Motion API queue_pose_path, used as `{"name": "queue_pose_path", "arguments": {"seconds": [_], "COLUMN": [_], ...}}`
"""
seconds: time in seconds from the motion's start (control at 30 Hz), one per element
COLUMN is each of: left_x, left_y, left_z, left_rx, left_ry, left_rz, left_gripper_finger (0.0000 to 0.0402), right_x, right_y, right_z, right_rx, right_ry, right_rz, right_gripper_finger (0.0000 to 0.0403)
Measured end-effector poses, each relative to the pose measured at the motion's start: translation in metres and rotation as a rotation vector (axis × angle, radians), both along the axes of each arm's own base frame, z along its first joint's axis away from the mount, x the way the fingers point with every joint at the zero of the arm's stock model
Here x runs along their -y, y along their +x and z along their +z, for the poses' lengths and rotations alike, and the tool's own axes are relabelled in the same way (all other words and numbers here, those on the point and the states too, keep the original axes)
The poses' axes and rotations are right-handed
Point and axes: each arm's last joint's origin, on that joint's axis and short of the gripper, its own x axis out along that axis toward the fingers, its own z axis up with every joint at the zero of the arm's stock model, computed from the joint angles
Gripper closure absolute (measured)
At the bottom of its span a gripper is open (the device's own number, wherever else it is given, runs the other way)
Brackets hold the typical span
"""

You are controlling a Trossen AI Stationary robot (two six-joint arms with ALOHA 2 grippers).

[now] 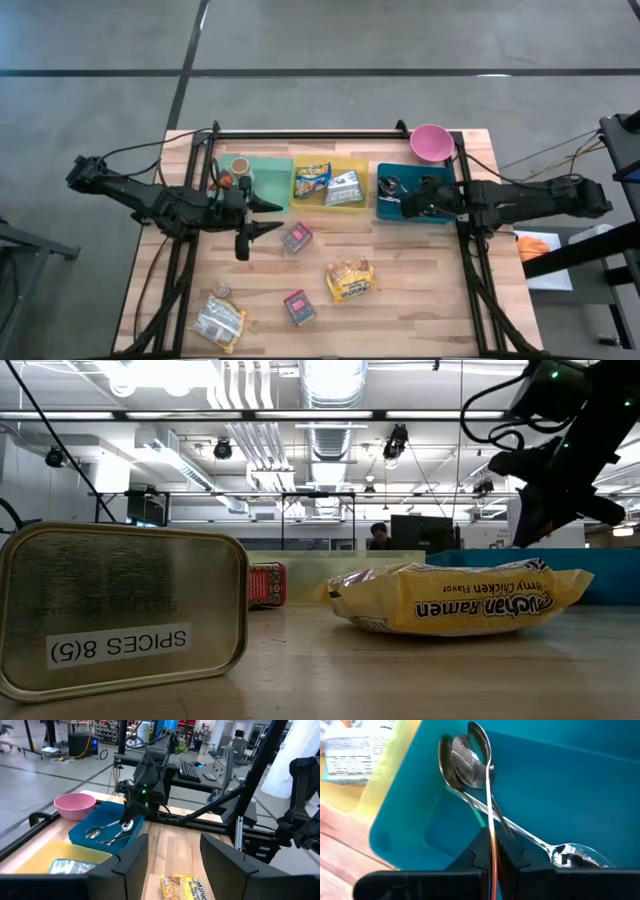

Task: Pick & Place Food Item
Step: Put the orange spoon into the blue bin

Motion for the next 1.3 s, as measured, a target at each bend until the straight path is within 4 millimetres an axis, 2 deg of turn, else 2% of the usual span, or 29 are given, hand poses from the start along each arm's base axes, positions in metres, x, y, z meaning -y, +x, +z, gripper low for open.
{"name": "queue_pose_path", "arguments": {"seconds": [0.4, 0.93, 1.3], "left_x": [0.0, 0.0, 0.0], "left_y": [0.0, 0.0, 0.0], "left_z": [0.002, -0.001, -0.003], "left_rx": [0.018, -0.008, -0.02], "left_ry": [0.014, 0.015, 0.01], "left_rz": [-0.003, -0.004, -0.003], "left_gripper_finger": [0.0216, 0.0216, 0.0216], "right_x": [0.025, 0.04, 0.05], "right_y": [0.003, 0.025, 0.047], "right_z": [-0.007, -0.039, -0.037], "right_rx": [-0.033, -0.209, -0.251], "right_ry": [0.105, 0.211, 0.23], "right_rz": [0.004, 0.042, 0.114], "right_gripper_finger": [0.0395, 0.0395, 0.0394]}}
